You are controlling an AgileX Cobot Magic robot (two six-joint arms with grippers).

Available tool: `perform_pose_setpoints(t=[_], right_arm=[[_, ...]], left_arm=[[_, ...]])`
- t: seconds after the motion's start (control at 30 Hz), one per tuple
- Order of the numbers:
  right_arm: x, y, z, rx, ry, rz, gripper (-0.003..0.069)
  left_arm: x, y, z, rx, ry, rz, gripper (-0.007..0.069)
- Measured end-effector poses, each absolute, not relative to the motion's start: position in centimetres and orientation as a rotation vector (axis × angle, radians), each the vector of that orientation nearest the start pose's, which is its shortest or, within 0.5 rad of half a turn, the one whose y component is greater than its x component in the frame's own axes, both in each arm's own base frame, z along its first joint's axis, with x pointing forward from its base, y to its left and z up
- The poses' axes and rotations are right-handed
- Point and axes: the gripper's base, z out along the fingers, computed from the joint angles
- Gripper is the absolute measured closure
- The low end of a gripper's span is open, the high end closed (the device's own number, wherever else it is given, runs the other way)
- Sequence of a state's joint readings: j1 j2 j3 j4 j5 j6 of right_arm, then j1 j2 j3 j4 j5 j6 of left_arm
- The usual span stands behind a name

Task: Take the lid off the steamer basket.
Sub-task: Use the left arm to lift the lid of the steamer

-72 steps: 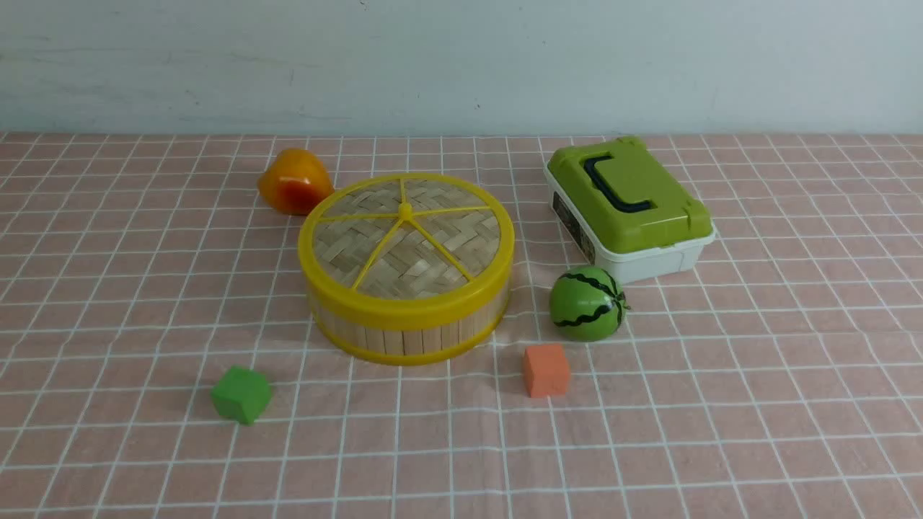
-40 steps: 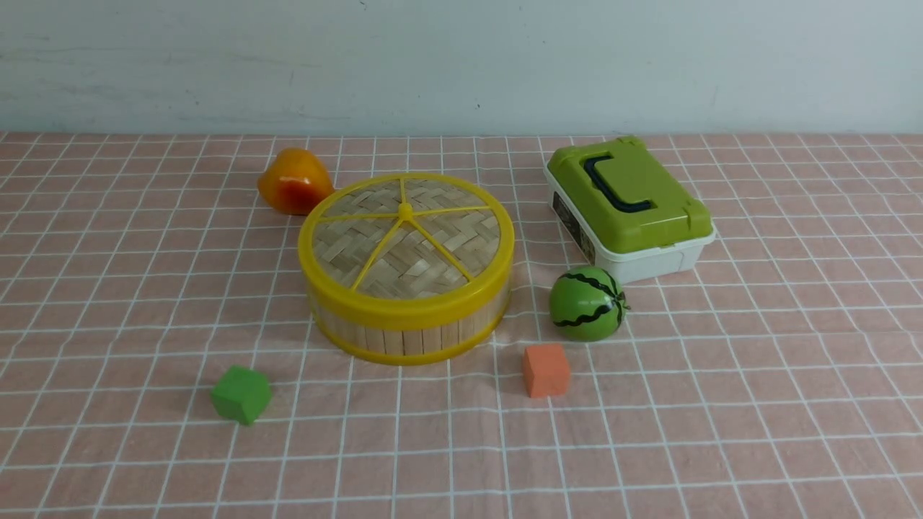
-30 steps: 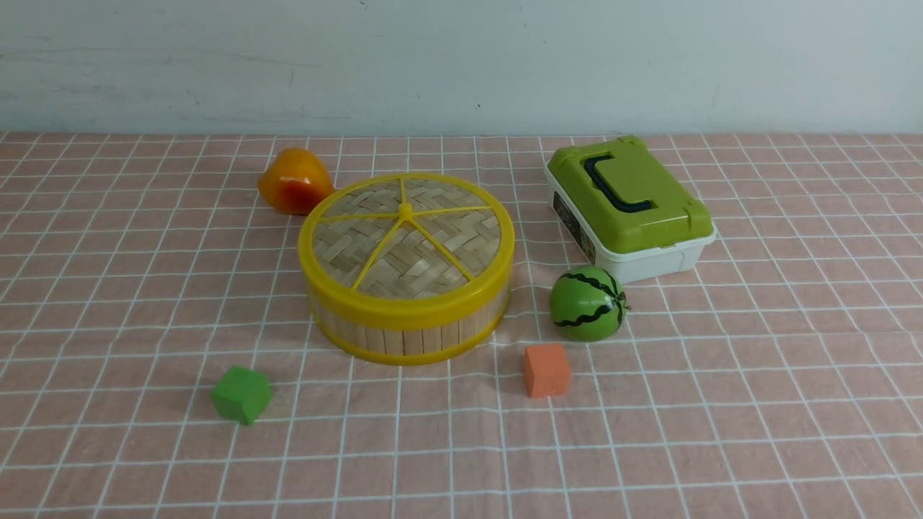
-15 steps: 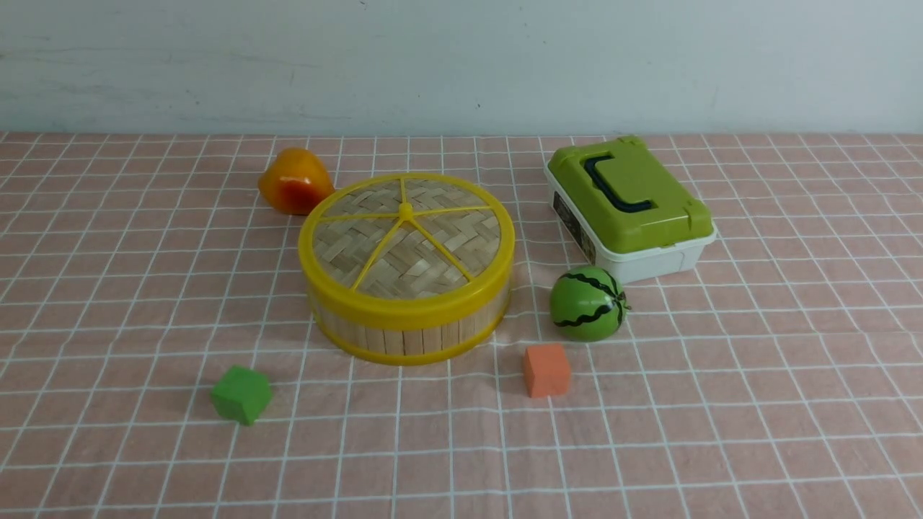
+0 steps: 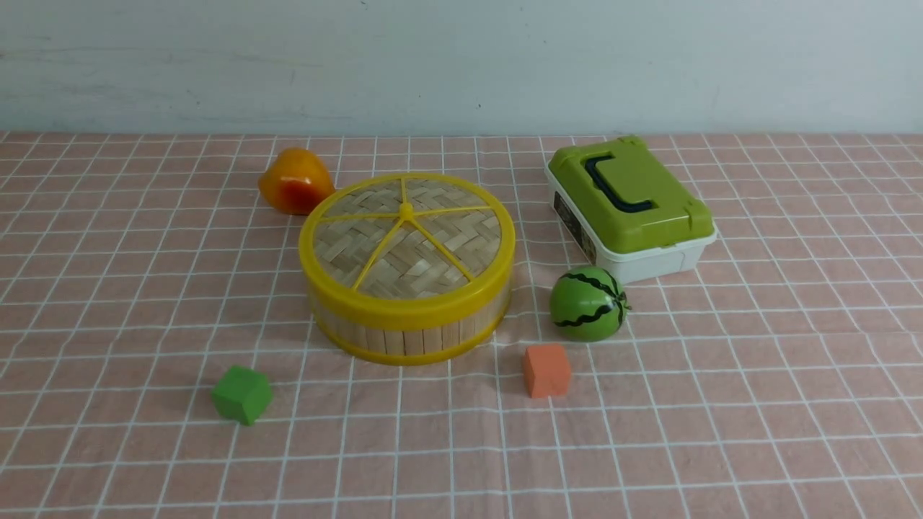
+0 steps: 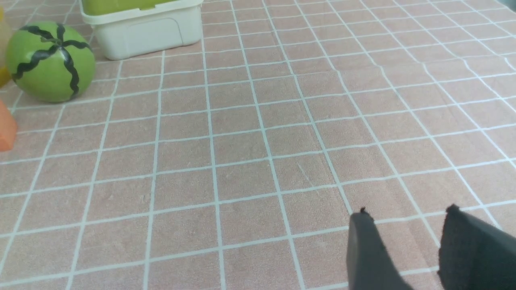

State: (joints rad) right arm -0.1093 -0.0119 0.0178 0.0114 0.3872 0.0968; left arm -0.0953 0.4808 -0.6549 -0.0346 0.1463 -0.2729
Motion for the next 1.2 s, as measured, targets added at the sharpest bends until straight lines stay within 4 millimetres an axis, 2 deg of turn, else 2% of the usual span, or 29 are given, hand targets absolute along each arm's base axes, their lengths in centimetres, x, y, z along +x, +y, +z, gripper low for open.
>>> perform_pose_setpoints(t=[0.13,0.17,0.2,0.3,0.33,0.37,0.43,0.57,0.67,0.73,0.77,0.83,0.87,1.0,1.1,1.2], right_arm=[[5.2,-0.5,17.3,0.2,1.866,0.003,0.0418],[5.2,-0.5,17.3,0.2,1.866,0.003,0.0418],[5.2,-0.5,17.3,0.2,1.866,0.003,0.0418],[5.2,-0.5,17.3,0.2,1.866,0.003,0.0418],[5.2,-0.5,17.3,0.2,1.866,0.003,0.0418],[5.2,-0.5,17.3,0.2,1.866,0.003,0.0418],[5.2,-0.5,17.3,0.2,1.866,0.003,0.0418],[5.2,-0.5,17.3,0.2,1.866,0.003,0.0418],[5.2,-0.5,17.3,0.2,1.866,0.003,0.0418],[5.2,-0.5,17.3,0.2,1.866,0.003,0.0418],[5.2,-0.5,17.3,0.2,1.866,0.003,0.0418],[5.2,-0.5,17.3,0.2,1.866,0.003,0.0418],[5.2,-0.5,17.3,0.2,1.866,0.003,0.0418],[5.2,-0.5,17.3,0.2,1.866,0.003,0.0418],[5.2,-0.5,17.3,0.2,1.866,0.003,0.0418],[5.2,-0.5,17.3,0.2,1.866,0.003,0.0418]], left_arm=[[14.9,-1.7,39.2,-0.204,1.715,-0.364,0.0637],[15.4,-1.8,39.2,-0.211,1.738,-0.371,0.0637],[17.0,-2.2,38.9,-0.23,1.82,-0.398,0.0637],[20.1,-3.1,38.1,-0.205,1.997,-0.43,0.0637],[20.1,-3.1,38.0,-0.2,2.005,-0.433,0.0637],[21.9,-3.8,37.6,-0.154,2.105,-0.469,0.0637],[24.2,-4.8,36.9,-0.098,2.216,-0.54,0.0637],[28.0,-6.5,36.2,0.029,2.384,-0.668,0.0637],[30.3,-7.8,36.2,0.1,2.434,-0.704,0.0637],[32.6,-9.3,36.2,0.161,2.449,-0.698,0.0637],[32.8,-9.6,36.5,0.173,2.44,-0.699,0.0637],[34.7,-11.4,36.9,0.218,2.45,-0.659,0.0637],[34.7,-11.4,36.9,0.218,2.45,-0.659,0.0637],[37.5,-14.1,37.4,0.297,2.483,-0.517,0.0637],[39.1,-15.6,36.5,0.331,2.527,-0.394,0.063],[40.9,-17.2,34.7,0.392,2.544,-0.2,0.0552]])
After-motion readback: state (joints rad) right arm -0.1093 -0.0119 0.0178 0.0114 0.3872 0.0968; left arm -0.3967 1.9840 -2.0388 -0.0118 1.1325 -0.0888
